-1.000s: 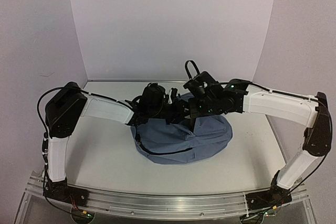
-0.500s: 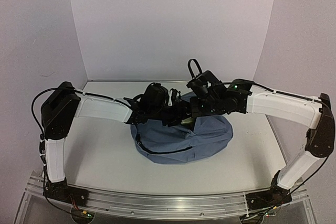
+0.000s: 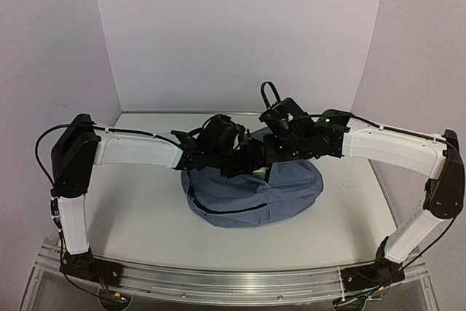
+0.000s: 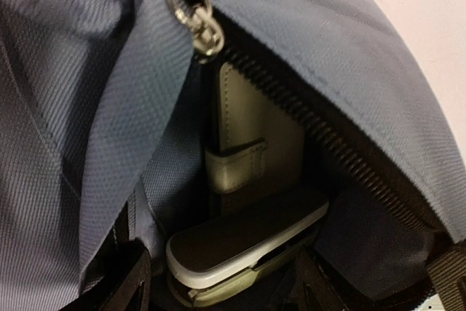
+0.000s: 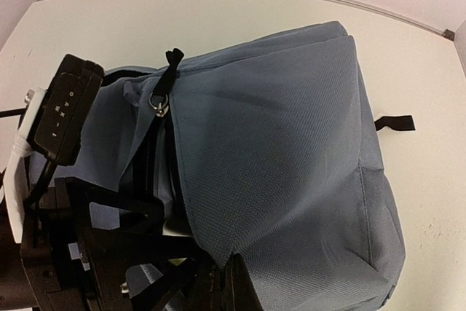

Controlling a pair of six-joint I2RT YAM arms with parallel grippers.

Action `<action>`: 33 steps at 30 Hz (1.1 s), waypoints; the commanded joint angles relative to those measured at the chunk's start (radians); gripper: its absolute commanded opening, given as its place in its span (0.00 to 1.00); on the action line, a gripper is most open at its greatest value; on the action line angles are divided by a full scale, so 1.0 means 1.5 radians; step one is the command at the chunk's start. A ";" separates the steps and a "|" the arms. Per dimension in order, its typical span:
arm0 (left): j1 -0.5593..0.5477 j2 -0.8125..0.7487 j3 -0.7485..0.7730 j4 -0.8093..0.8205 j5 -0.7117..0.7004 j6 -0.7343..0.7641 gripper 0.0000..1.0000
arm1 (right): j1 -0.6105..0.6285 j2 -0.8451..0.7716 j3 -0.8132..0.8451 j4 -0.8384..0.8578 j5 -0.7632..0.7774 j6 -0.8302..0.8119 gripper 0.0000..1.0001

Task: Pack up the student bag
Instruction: Place the stationery in the student bag.

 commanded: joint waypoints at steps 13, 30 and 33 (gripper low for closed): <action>-0.032 0.045 0.089 0.018 0.060 0.005 0.51 | 0.004 -0.049 0.003 0.050 0.008 0.006 0.00; -0.048 -0.081 0.019 -0.061 -0.081 0.057 0.55 | 0.005 -0.071 -0.013 0.059 -0.004 0.011 0.00; -0.048 -0.149 -0.029 -0.097 -0.137 0.061 0.56 | 0.004 -0.074 -0.021 0.070 -0.026 0.006 0.00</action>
